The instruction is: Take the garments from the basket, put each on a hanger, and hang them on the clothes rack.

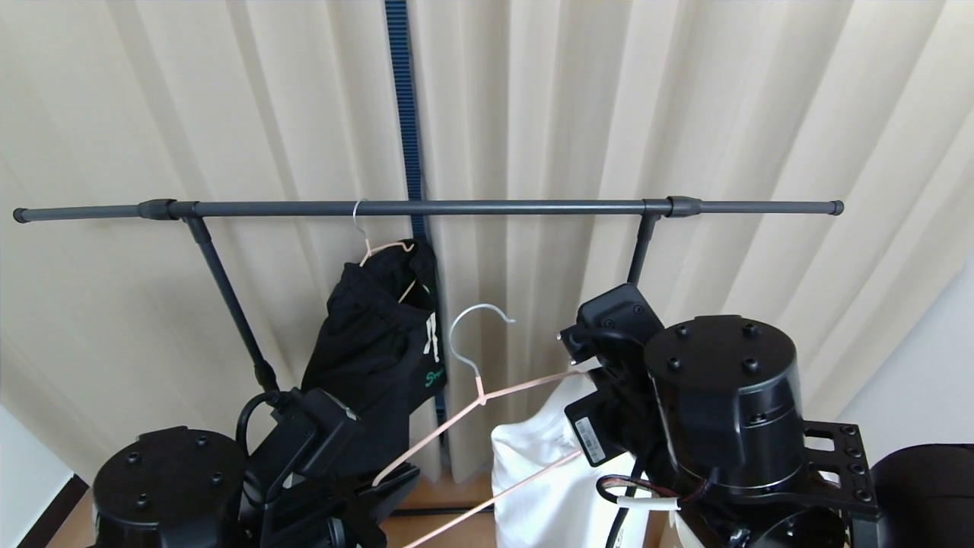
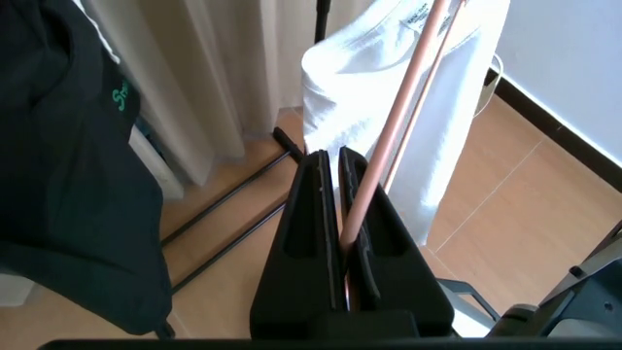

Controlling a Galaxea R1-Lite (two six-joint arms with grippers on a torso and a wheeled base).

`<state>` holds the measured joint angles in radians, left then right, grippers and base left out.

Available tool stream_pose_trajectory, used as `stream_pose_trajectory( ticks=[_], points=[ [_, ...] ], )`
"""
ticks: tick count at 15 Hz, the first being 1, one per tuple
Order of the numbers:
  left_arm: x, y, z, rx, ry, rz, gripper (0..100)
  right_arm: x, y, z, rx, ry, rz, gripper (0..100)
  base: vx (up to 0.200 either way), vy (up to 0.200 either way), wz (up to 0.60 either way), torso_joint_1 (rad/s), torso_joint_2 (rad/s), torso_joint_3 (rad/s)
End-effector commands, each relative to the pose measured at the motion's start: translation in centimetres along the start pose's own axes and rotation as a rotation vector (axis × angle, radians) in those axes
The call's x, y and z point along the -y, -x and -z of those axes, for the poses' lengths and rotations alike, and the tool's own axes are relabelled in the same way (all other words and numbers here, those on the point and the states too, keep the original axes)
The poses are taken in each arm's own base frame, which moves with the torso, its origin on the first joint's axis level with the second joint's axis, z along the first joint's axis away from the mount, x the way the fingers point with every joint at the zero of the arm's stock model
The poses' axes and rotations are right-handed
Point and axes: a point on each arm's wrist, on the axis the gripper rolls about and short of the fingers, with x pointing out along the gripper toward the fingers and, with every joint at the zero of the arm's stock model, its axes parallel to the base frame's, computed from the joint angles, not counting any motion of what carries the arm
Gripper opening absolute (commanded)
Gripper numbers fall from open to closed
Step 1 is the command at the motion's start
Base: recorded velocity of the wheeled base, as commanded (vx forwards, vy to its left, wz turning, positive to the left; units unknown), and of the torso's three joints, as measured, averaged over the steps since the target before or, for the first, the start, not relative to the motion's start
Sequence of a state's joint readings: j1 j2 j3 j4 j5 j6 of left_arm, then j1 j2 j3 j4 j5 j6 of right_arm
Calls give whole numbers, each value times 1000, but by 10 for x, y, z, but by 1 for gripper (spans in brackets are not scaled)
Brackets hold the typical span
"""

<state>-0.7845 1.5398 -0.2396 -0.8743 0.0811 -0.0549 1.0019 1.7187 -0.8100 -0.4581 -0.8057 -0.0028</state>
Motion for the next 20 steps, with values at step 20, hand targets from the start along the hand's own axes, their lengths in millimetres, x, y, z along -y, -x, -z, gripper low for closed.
stream_pose_trajectory(
  ticks=[20],
  points=[
    [-37,8,-14,78,80,-247,0,10,12,-17,62,-76,-6,0,0,0,0,0,0,0]
  ],
)
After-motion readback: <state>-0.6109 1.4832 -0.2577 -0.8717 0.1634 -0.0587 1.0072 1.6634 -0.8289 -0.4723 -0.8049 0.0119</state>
